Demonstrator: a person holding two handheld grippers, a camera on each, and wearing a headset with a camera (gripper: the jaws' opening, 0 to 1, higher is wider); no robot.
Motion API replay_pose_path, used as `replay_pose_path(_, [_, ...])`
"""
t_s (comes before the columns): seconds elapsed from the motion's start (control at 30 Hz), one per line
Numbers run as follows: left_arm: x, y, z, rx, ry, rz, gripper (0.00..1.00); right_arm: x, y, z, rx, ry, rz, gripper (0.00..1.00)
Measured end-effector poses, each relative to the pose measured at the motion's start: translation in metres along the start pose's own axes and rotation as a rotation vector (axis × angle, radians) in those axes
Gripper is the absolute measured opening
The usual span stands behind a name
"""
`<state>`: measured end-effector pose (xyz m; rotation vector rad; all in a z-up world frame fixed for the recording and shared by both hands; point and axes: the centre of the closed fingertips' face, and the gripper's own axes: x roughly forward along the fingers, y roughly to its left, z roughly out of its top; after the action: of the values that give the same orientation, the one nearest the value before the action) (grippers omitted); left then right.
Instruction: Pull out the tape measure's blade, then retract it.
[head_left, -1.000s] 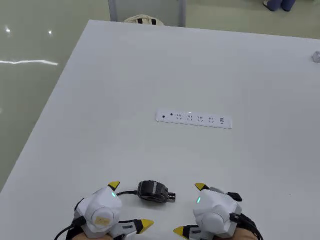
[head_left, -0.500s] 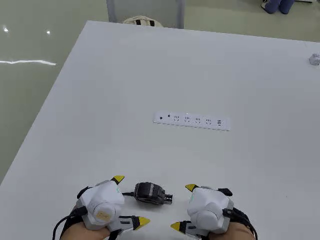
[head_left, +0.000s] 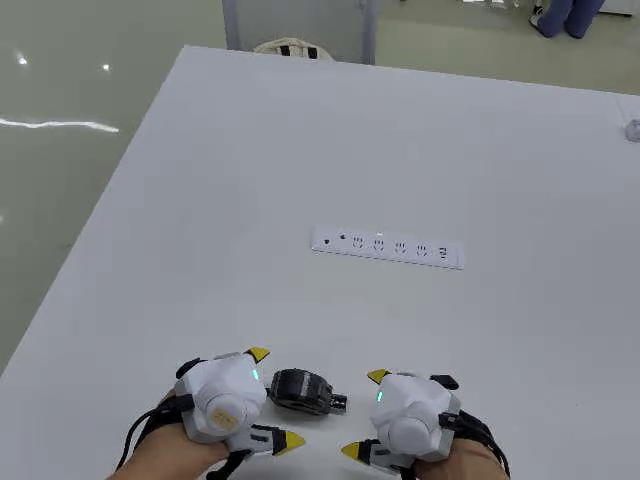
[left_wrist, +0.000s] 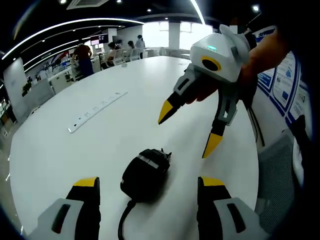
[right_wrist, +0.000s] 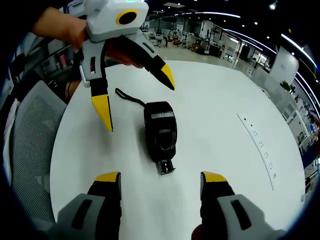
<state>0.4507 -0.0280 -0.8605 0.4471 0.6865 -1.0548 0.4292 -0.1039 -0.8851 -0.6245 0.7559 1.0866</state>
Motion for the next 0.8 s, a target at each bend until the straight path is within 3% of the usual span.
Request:
replay_pose_path(0.3, [0.01,-0.004,0.001,0.071,0.024,-0.049,0.72,0.008,0.0,0.007,-0.013,-0.023,0.023,0.61])
replay_pose_path(0.53, [0.016,-0.008,0.001,0.152,0.053,-0.091,0.69,0.014,-0.002,0.002,-0.032,-0.009,0.04,0.59])
replay_pose_path(0.8, [0.023,-0.013,0.004,0.203,0.067,-0.134,0.65,0.02,-0.002,0.001,-0.082,-0.01,0.061,0.49])
